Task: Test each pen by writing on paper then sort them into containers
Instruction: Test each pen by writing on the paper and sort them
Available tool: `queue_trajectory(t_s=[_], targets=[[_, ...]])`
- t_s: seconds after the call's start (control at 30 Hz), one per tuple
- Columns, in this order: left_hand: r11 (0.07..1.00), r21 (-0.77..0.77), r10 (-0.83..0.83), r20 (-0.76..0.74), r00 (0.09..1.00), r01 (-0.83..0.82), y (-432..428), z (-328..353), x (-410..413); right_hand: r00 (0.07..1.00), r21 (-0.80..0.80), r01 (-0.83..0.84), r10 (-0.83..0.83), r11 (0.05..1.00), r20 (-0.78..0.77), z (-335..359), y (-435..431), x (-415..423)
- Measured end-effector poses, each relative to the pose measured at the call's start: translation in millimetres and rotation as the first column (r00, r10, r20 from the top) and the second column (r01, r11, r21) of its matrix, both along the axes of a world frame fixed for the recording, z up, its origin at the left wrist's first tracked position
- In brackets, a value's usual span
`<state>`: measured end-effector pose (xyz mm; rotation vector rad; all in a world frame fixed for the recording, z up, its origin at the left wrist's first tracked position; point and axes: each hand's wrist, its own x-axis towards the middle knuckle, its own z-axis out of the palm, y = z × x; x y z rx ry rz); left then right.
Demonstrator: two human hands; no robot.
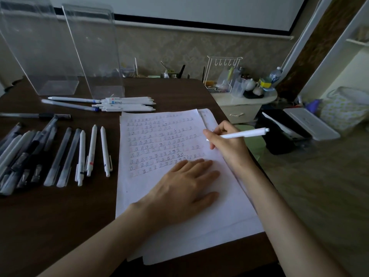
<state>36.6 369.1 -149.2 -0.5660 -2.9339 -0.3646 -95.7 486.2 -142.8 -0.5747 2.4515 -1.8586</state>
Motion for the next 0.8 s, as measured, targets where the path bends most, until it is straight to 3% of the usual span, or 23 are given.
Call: queue_trajectory(t_s=[0.17, 0.8], targets=[[1.000, 0.012, 0.014, 0.009, 1.000, -0.014, -0.8, -4.3, -1.5, 0.996, 0.197, 0.032, -0.015, 0.980, -0.090, -1.5, 0.4, -0.9], [0.999, 0.028, 0.027, -0.018, 0.999, -0.026, -0.5, -8.1, -4.1, 0.992, 0.214, 0.002, 0.025, 0.977, -0.125, -0.6, 0.5, 1.3]])
